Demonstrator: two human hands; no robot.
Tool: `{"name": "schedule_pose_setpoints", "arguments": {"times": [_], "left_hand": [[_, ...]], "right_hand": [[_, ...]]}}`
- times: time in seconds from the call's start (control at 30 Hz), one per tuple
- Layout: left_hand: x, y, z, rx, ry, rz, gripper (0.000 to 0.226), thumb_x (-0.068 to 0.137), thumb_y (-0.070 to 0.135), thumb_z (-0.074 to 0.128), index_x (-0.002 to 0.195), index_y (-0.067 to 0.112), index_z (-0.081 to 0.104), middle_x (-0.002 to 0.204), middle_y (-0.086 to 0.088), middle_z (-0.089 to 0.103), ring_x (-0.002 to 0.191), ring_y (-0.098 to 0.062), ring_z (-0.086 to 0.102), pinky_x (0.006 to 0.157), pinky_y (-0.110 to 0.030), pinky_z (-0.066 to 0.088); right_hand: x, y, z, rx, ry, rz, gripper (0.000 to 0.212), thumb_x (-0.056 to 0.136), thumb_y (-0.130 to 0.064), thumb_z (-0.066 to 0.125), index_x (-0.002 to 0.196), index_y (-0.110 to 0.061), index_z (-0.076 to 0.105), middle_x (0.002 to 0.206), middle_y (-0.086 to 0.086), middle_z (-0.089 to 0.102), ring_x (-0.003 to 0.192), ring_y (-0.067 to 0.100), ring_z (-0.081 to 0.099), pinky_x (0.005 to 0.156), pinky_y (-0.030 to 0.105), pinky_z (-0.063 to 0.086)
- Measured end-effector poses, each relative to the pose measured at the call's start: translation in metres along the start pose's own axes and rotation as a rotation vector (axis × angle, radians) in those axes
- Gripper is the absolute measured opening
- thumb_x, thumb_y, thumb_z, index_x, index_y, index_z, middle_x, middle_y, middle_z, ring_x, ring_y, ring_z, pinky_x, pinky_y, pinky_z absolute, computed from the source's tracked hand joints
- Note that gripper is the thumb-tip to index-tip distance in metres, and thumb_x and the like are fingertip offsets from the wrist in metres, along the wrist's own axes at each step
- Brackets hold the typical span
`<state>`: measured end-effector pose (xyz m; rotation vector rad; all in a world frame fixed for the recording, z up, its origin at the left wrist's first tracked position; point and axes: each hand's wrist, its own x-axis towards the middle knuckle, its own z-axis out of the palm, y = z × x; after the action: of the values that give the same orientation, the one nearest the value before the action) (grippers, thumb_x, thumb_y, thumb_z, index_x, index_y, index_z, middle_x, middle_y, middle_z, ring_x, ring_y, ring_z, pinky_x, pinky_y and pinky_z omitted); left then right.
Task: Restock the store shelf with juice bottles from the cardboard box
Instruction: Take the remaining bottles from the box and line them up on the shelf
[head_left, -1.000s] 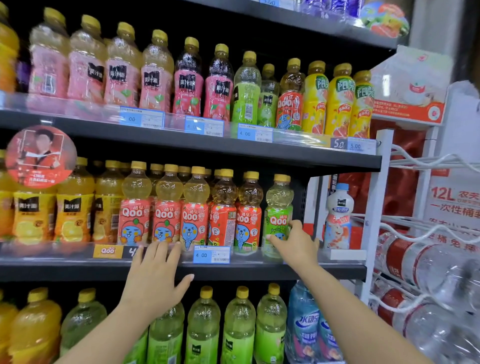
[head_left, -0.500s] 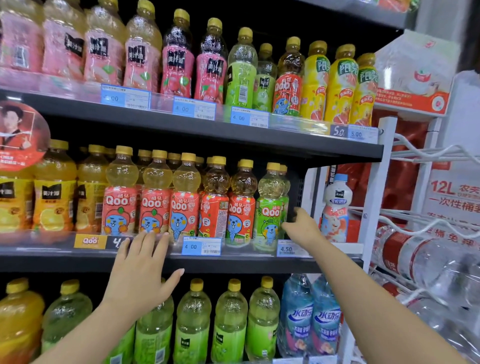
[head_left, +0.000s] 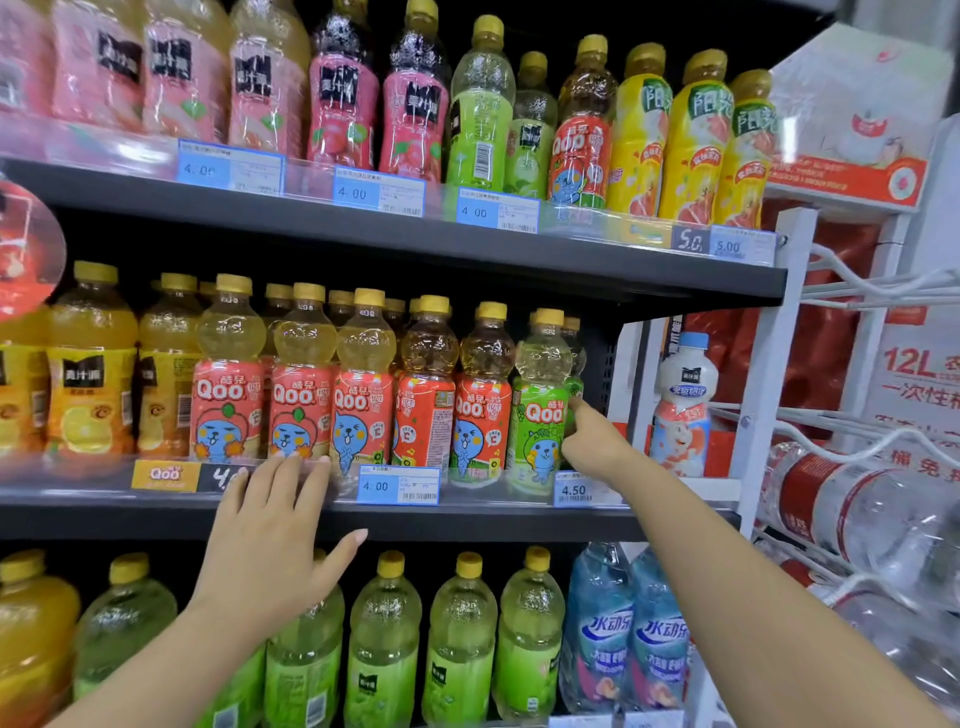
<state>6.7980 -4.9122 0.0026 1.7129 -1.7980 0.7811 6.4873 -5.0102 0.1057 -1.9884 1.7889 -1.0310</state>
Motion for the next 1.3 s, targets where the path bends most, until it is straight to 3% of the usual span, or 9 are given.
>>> {"name": "schedule_pose_setpoints", "arguments": {"times": [0.17,0.33,0.43,0.63,0.8,1.03,1.3], "left_hand": [[0.0,0.0,-0.002,0.016,-0.026,-0.004,0.081,0.078,0.067,0.037,0.126,0.004,0.056,0.114,-0.015,0.06,0.114,-0.036,0.052,0.096,-0.055,0.042],[0.001,0.005,-0.012,0.005,0.017,-0.02,0.077,0.08,0.066,0.032,0.118,0.005,0.06,0.108,-0.014,0.061,0.107,-0.035,0.055,0.101,-0.056,0.036],[0.002,0.027,-0.018,-0.031,0.063,0.037,0.074,0.082,0.063,0.034,0.127,0.008,0.056,0.115,-0.014,0.06,0.111,-0.034,0.055,0.104,-0.056,0.031],[0.006,0.098,-0.015,-0.06,0.036,0.255,0.072,0.082,0.059,0.036,0.129,0.009,0.057,0.125,-0.014,0.06,0.12,-0.032,0.054,0.101,-0.058,0.038],[0.013,0.124,0.003,-0.064,-0.031,0.254,0.074,0.08,0.058,0.036,0.131,0.008,0.054,0.124,-0.011,0.06,0.121,-0.032,0.053,0.103,-0.058,0.032],[0.015,0.118,0.033,-0.031,0.103,0.283,0.079,0.079,0.059,0.043,0.136,0.004,0.049,0.131,-0.012,0.056,0.125,-0.03,0.045,0.104,-0.058,0.028],[0.022,0.106,0.04,0.009,0.157,0.346,0.079,0.08,0.062,0.045,0.137,0.007,0.049,0.135,-0.009,0.055,0.124,-0.026,0.051,0.103,-0.057,0.029]], "right_hand": [[0.0,0.002,0.002,0.039,-0.062,-0.03,0.058,0.087,0.007,0.044,0.137,-0.022,0.043,0.115,0.005,0.064,0.102,0.024,0.061,0.089,0.043,0.054],[-0.012,0.005,-0.004,0.081,0.104,-0.044,0.054,0.085,-0.003,0.053,0.136,-0.019,0.045,0.118,0.002,0.064,0.098,0.017,0.059,0.079,0.031,0.051],[-0.027,0.01,-0.014,0.062,0.186,-0.086,0.055,0.087,-0.008,0.054,0.139,-0.018,0.041,0.128,0.004,0.059,0.096,0.016,0.054,0.073,0.027,0.045],[-0.051,0.02,-0.04,0.084,0.241,-0.035,0.053,0.091,-0.016,0.056,0.141,-0.015,0.04,0.132,0.01,0.055,0.115,0.026,0.055,0.084,0.028,0.043],[-0.04,0.02,-0.047,0.038,0.214,-0.024,0.059,0.09,-0.021,0.058,0.145,-0.017,0.035,0.139,0.008,0.051,0.122,0.025,0.052,0.097,0.033,0.042],[0.006,0.024,-0.035,0.079,0.185,-0.001,0.071,0.089,-0.029,0.064,0.147,-0.01,0.027,0.145,0.014,0.044,0.13,0.028,0.045,0.1,0.033,0.039],[0.054,0.027,-0.015,0.107,0.099,0.085,0.087,0.084,-0.03,0.071,0.148,-0.004,0.018,0.145,0.016,0.042,0.131,0.032,0.043,0.1,0.034,0.038]]}}
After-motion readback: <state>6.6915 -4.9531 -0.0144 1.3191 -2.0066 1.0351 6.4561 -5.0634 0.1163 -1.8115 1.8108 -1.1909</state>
